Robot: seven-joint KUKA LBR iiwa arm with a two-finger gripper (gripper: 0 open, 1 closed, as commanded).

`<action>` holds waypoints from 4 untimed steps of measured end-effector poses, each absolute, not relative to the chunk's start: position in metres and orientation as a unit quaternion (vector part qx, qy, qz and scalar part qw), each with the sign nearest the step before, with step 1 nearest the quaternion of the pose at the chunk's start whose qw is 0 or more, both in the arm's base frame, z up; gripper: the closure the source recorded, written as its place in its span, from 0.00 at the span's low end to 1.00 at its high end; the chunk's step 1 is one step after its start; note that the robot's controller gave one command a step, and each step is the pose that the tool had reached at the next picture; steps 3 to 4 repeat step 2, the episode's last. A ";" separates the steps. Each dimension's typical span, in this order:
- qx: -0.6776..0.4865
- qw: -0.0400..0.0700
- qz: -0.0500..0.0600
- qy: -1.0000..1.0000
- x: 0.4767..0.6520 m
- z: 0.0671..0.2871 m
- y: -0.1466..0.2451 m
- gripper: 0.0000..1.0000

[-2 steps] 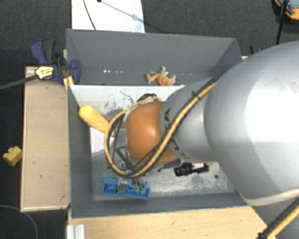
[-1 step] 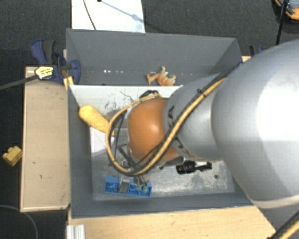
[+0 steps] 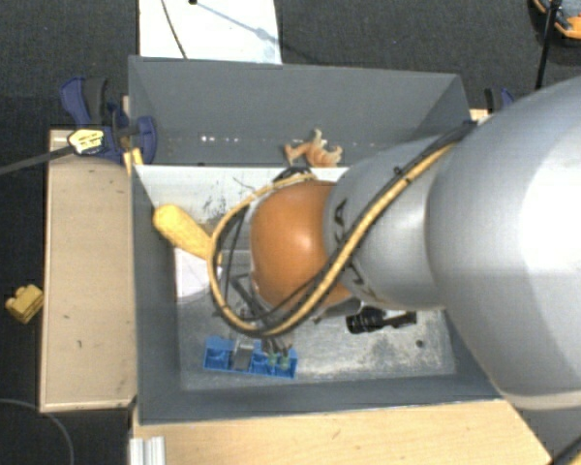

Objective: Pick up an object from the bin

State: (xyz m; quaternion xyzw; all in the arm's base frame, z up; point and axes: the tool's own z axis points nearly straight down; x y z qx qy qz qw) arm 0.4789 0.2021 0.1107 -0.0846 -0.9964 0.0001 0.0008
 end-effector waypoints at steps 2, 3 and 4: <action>-0.085 0.001 0.000 -0.996 0.479 0.140 0.202 1.00; -0.085 0.001 0.000 -0.996 0.479 0.140 0.202 1.00; -0.085 0.001 0.000 -0.996 0.479 0.140 0.202 1.00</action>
Offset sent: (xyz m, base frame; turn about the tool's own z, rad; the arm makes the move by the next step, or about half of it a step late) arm 0.0000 0.0000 0.0718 0.0000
